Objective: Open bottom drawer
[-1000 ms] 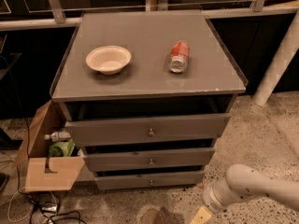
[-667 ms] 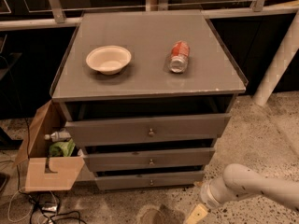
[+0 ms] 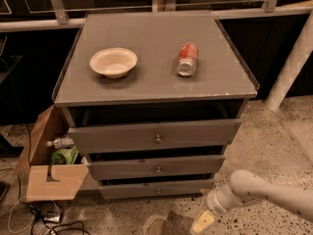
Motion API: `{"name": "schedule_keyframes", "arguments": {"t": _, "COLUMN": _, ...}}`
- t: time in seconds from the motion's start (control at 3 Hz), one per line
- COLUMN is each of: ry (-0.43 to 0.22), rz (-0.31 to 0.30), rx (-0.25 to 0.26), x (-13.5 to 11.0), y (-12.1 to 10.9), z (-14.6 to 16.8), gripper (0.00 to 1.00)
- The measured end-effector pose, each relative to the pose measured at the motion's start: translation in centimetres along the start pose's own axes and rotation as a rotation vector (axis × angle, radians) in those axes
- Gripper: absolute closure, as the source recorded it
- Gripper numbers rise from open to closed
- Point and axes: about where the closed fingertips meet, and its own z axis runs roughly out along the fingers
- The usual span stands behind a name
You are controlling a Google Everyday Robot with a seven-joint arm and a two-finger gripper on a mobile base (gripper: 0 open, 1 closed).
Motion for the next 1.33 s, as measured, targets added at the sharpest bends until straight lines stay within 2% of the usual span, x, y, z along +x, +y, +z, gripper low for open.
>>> {"name": "schedule_keyframes", "arguments": {"t": 0.33, "ry": -0.01, "rz": 0.027, "rx": 0.014, "x": 0.9, "y": 0.1, "z": 2.0, "gripper": 0.0}}
{"name": "schedule_keyframes", "arguments": {"t": 0.67, "ry": -0.029, "rz": 0.053, "rx": 0.039, "x": 1.3, "y": -1.2, "z": 4.6, "gripper": 0.0}}
{"name": "schedule_keyframes", "arguments": {"t": 1.0, "ry": -0.046, "rz": 0.062, "rx": 0.058, "x": 1.1, "y": -2.7, "z": 6.2, "gripper": 0.0}}
{"name": "schedule_keyframes", "arguments": {"t": 1.33, "ry": -0.08, "rz": 0.07, "rx": 0.074, "x": 0.0, "y": -5.5, "z": 8.0, "gripper": 0.0}}
